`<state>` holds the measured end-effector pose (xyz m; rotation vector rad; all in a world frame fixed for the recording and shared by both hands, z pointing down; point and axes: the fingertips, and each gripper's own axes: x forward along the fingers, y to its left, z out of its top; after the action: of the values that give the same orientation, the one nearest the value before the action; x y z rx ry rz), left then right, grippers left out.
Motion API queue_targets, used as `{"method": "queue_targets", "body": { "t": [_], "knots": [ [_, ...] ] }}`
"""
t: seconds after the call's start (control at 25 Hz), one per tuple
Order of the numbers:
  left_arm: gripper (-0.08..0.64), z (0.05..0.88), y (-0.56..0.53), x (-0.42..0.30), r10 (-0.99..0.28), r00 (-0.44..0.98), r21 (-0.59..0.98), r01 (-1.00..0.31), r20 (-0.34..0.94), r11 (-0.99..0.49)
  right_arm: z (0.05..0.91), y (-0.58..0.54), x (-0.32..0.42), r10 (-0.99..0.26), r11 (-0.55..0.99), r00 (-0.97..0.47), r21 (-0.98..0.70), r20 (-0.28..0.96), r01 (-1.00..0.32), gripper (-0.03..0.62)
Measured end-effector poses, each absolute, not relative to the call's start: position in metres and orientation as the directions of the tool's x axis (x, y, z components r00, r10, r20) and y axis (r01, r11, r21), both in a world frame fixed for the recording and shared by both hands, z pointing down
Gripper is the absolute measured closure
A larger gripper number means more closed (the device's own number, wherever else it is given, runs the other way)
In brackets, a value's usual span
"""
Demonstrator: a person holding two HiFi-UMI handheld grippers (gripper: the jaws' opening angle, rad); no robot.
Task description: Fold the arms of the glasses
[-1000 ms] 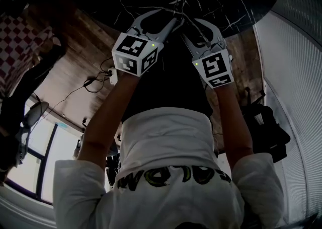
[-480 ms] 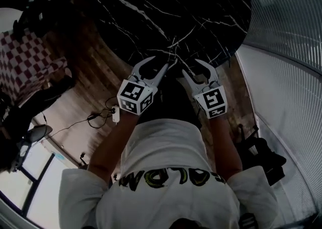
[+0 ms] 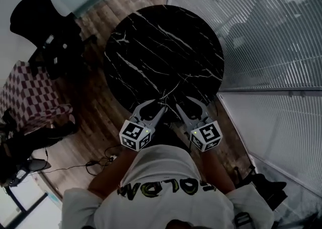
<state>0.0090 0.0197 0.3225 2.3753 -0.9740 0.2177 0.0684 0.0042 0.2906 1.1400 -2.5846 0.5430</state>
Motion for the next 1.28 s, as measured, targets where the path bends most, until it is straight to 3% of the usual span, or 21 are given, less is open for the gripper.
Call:
{"method": "queue_targets", "body": {
  "t": [0.44, 0.68, 1.08, 1.28],
  "knots": [
    [0.451, 0.211, 0.012, 0.015, -0.649, 0.744, 0.394, -0.649, 0.155, -0.65, 0.172, -0.002, 0.066, -0.715, 0.649, -0.682, -0.219, 0.153, -0.729, 0.482],
    [0.469, 0.174, 0.008, 0.008, -0.681, 0.729, 0.369, -0.654, 0.071, -0.661, 0.124, 0.004, 0.063, -0.742, 0.658, -0.669, -0.147, 0.034, -0.738, 0.557],
    [0.556, 0.135, 0.012, -0.007, -0.71, 0.704, 0.331, -0.667, -0.012, -0.668, 0.096, 0.015, 0.047, -0.733, 0.679, -0.68, -0.088, -0.02, -0.729, 0.589],
    [0.558, 0.133, 0.019, -0.004, -0.699, 0.715, 0.312, -0.662, -0.009, -0.681, 0.096, 0.019, 0.04, -0.718, 0.694, -0.696, -0.092, -0.019, -0.714, 0.589]
  ]
}}
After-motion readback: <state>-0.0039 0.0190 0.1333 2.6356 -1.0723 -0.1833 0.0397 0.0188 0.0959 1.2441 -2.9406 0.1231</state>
